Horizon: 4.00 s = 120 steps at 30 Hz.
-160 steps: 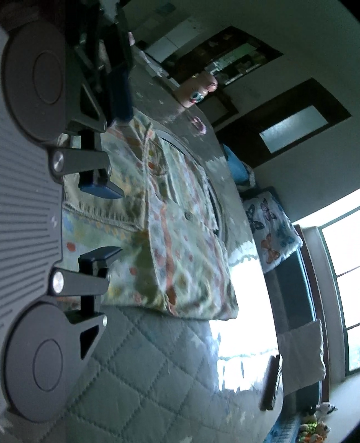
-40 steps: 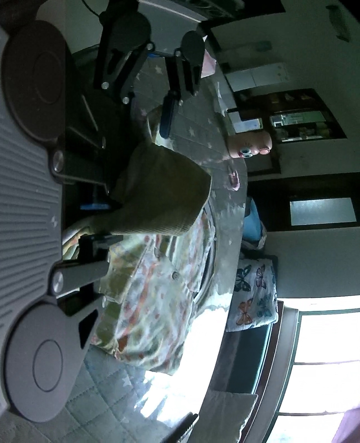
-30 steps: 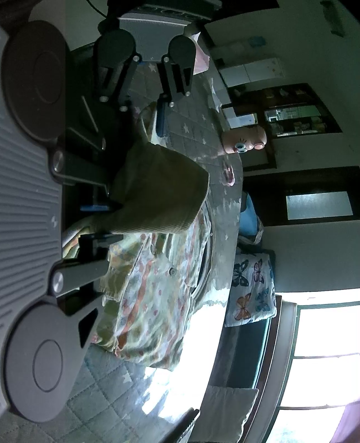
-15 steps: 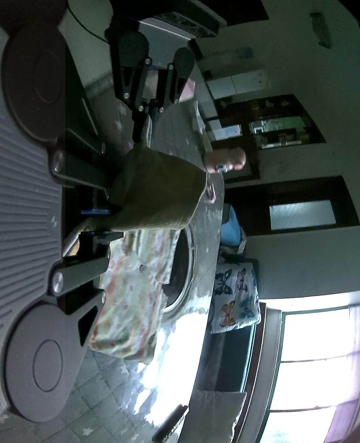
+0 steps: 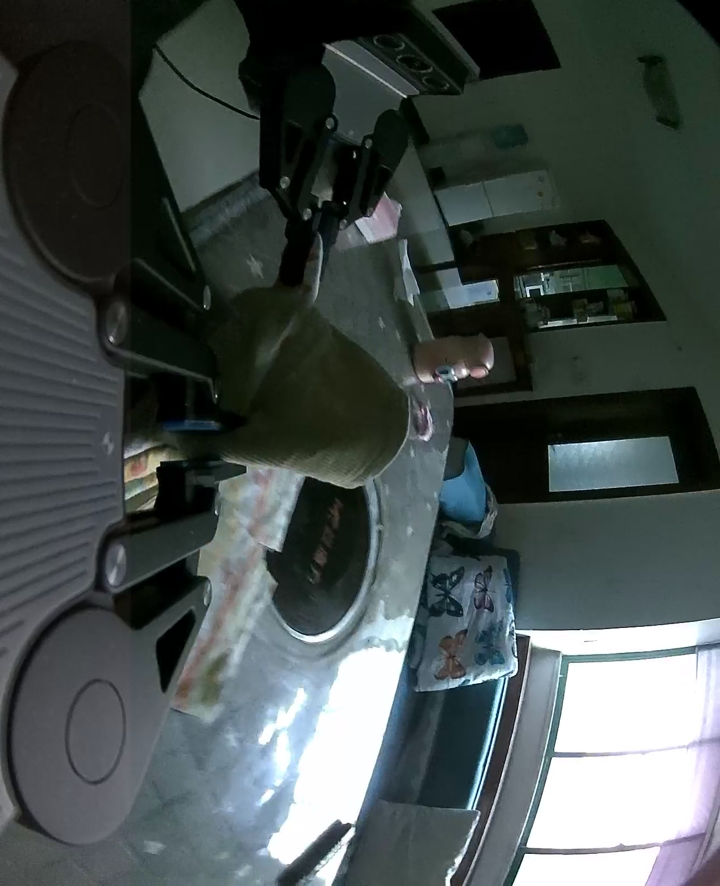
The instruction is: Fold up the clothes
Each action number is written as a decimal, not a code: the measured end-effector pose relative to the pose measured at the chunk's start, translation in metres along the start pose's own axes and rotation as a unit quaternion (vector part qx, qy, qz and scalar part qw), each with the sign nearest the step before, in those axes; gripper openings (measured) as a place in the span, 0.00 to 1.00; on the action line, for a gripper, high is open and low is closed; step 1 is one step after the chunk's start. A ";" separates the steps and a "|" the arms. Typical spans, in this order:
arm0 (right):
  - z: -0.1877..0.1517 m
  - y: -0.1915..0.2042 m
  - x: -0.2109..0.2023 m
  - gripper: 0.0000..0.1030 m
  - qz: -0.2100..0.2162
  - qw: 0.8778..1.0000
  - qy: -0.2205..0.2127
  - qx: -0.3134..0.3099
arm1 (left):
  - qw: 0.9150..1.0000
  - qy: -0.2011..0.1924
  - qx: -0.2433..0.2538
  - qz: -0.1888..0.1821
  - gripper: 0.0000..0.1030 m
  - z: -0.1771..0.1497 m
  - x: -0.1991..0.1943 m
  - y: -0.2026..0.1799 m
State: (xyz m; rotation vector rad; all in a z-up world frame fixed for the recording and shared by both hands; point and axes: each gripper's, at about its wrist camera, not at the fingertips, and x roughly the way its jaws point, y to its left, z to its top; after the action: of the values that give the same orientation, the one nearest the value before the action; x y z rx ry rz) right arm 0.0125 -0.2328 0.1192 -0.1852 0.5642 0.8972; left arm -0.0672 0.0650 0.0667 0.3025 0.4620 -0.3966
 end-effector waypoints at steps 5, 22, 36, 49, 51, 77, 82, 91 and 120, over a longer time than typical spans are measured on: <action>0.027 -0.029 0.041 0.08 -0.003 1.000 0.011 0.003 | 0.999 0.009 -0.032 0.008 0.09 0.008 0.040 0.033; -0.002 -0.096 0.167 0.20 -0.061 0.993 0.027 0.100 | 0.985 0.106 -0.127 0.048 0.16 -0.024 0.140 0.089; -0.047 -0.111 0.133 0.23 -0.155 0.977 0.036 0.144 | 0.983 0.109 -0.131 0.072 0.17 -0.020 0.146 0.088; -0.023 -0.092 0.135 0.17 -0.107 0.986 0.008 0.129 | 0.983 0.090 -0.128 0.091 0.19 0.003 0.138 0.084; -0.020 -0.088 0.148 0.14 -0.093 0.988 0.022 0.123 | 0.985 0.083 -0.128 0.085 0.19 0.010 0.137 0.081; -0.023 -0.045 0.158 0.15 -0.068 0.995 0.050 0.059 | 0.984 0.121 -0.131 -0.009 0.18 0.028 0.208 0.043; -0.029 -0.023 0.154 0.15 -0.042 0.997 0.057 0.039 | 0.984 0.119 -0.132 -0.006 0.18 0.028 0.207 0.043; -0.041 0.004 0.137 0.17 -0.008 0.998 0.056 0.030 | 0.989 0.094 -0.112 -0.003 0.18 0.025 0.170 0.028; -0.102 -0.064 0.075 0.40 -0.130 0.976 -0.016 0.174 | 0.977 0.053 -0.198 0.058 0.27 -0.044 0.092 0.025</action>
State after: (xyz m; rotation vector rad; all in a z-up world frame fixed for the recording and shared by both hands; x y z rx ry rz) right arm 0.0603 -0.2599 -0.0122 0.0728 0.6421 0.5347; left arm 0.0030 0.0762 -0.0110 -0.0377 0.6128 -0.1679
